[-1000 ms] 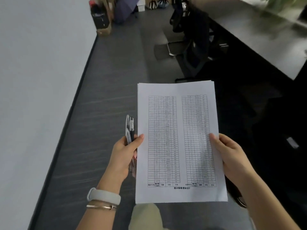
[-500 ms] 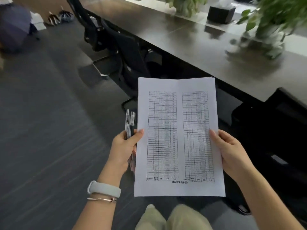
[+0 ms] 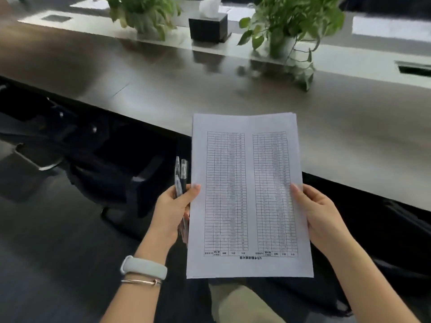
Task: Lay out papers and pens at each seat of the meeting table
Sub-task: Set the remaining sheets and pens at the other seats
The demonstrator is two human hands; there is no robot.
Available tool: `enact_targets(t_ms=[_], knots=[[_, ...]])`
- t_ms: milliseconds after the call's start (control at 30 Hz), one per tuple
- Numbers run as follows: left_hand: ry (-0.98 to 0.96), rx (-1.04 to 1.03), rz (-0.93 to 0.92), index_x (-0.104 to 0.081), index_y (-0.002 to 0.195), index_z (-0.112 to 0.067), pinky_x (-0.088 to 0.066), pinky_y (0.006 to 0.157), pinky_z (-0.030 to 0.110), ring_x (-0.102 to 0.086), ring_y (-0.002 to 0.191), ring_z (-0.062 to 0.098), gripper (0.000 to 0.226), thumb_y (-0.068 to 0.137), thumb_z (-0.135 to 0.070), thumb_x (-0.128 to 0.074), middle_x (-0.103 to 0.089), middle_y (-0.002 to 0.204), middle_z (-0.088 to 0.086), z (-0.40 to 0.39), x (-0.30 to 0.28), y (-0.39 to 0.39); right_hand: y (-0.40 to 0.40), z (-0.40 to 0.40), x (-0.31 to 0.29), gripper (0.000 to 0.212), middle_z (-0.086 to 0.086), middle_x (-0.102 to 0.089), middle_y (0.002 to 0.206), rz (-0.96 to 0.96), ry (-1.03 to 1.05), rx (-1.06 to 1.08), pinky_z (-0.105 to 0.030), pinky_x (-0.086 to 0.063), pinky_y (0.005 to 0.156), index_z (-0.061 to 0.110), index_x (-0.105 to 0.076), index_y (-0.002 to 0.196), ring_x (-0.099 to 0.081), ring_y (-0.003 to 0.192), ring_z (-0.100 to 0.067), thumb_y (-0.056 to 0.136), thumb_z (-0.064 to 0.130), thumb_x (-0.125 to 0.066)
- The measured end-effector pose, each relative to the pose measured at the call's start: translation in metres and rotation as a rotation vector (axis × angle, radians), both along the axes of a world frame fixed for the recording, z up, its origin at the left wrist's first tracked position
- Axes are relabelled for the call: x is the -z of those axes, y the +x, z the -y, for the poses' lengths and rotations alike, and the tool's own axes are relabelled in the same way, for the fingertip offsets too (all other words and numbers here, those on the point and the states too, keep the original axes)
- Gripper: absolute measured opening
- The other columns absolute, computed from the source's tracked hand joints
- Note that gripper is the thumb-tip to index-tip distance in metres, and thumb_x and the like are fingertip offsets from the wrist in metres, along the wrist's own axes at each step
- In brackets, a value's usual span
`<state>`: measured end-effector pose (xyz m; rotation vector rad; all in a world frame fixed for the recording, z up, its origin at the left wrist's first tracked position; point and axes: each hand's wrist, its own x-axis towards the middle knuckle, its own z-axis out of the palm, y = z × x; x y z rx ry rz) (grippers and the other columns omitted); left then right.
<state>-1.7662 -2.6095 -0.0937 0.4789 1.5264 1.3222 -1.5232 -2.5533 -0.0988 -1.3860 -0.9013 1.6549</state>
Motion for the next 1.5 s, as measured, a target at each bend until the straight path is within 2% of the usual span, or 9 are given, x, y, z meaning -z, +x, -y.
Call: enact_targets(t_ms=[133, 400, 533, 733, 933, 1100, 1233, 1433, 1500], knots=[[-0.022, 0.080, 0.008, -0.062, 0.082, -0.008, -0.049, 0.044, 0.019, -0.060, 0.043, 0.006, 0.005, 0.084, -0.011, -0.066, -0.068, 0.062, 0.000, -0.089, -0.002, -0.012, -0.005, -0.067, -0.004, 0.026, -0.011, -0.075, 0.096, -0.012, -0.022, 0.079, -0.044, -0.057, 0.079, 0.011, -0.069, 0.099, -0.072, 0.083, -0.027, 0.081, 0.029, -0.062], [-0.106, 0.249, 0.021, -0.059, 0.079, -0.013, -0.045, 0.050, 0.026, -0.053, 0.035, 0.004, 0.009, 0.085, -0.013, -0.066, -0.061, 0.047, -0.008, -0.242, 0.014, -0.002, 0.005, -0.178, -0.002, 0.021, -0.013, -0.074, 0.095, 0.026, -0.103, 0.266, -0.042, -0.057, 0.077, 0.008, -0.067, 0.101, -0.070, 0.086, -0.029, 0.091, 0.023, -0.057], [-0.143, 0.349, 0.023, -0.062, 0.081, -0.014, -0.054, 0.067, 0.039, -0.066, 0.062, 0.020, 0.007, 0.084, -0.016, -0.068, -0.071, 0.079, 0.008, -0.316, 0.031, 0.006, 0.014, -0.227, 0.008, 0.020, -0.011, -0.074, 0.093, 0.039, -0.143, 0.368, -0.038, -0.057, 0.069, 0.008, -0.066, 0.100, -0.069, 0.082, -0.027, 0.092, 0.022, -0.056], [-0.174, 0.499, 0.038, -0.060, 0.080, -0.014, -0.054, 0.069, 0.039, -0.068, 0.063, 0.017, 0.007, 0.085, -0.014, -0.065, -0.070, 0.087, 0.011, -0.414, 0.045, 0.026, 0.027, -0.295, 0.022, 0.016, -0.009, -0.072, 0.088, 0.125, -0.190, 0.498, -0.037, -0.054, 0.067, 0.008, -0.061, 0.099, -0.068, 0.074, -0.023, 0.092, 0.021, -0.055], [-0.273, 0.578, 0.011, -0.063, 0.096, -0.012, -0.052, 0.091, 0.052, -0.068, 0.096, 0.031, 0.012, 0.085, -0.019, -0.065, -0.071, 0.104, 0.013, -0.464, 0.057, 0.044, 0.040, -0.333, 0.033, 0.016, -0.007, -0.069, 0.086, 0.173, -0.213, 0.587, -0.043, -0.055, 0.076, 0.007, -0.060, 0.100, -0.066, 0.075, -0.024, 0.091, 0.020, -0.057], [-0.338, 0.574, -0.011, -0.063, 0.097, -0.013, -0.054, 0.088, 0.048, -0.069, 0.094, 0.029, 0.012, 0.087, -0.019, -0.063, -0.072, 0.100, 0.010, -0.477, 0.069, 0.057, 0.048, -0.354, 0.047, 0.007, -0.006, -0.070, 0.091, 0.241, -0.254, 0.623, -0.049, -0.053, 0.088, 0.015, -0.063, 0.092, -0.066, 0.086, -0.028, 0.089, 0.021, -0.061], [-0.351, 0.564, -0.078, -0.062, 0.091, -0.013, -0.050, 0.060, 0.027, -0.066, 0.071, 0.016, 0.006, 0.088, -0.018, -0.062, -0.071, 0.089, 0.006, -0.478, 0.074, 0.072, 0.061, -0.364, 0.055, 0.009, -0.008, -0.070, 0.090, 0.281, -0.288, 0.616, -0.051, -0.051, 0.090, 0.012, -0.064, 0.095, -0.065, 0.087, -0.030, 0.089, 0.018, -0.061], [-0.406, 0.567, -0.248, -0.060, 0.089, -0.009, -0.039, 0.050, 0.023, -0.047, 0.053, 0.011, 0.014, 0.086, -0.023, -0.065, -0.063, 0.076, 0.004, -0.473, 0.081, 0.101, 0.089, -0.364, 0.071, 0.018, -0.001, -0.070, 0.087, 0.384, -0.252, 0.537, -0.026, -0.049, 0.062, 0.008, -0.066, 0.102, -0.066, 0.077, -0.017, 0.090, 0.019, -0.060], [-0.414, 0.548, -0.280, -0.060, 0.088, -0.010, -0.040, 0.051, 0.023, -0.049, 0.055, 0.010, 0.014, 0.086, -0.023, -0.066, -0.065, 0.082, 0.005, -0.471, 0.082, 0.109, 0.095, -0.365, 0.078, 0.020, -0.003, -0.071, 0.090, 0.404, -0.257, 0.504, -0.034, -0.054, 0.069, 0.009, -0.067, 0.103, -0.067, 0.082, -0.021, 0.089, 0.022, -0.061]])
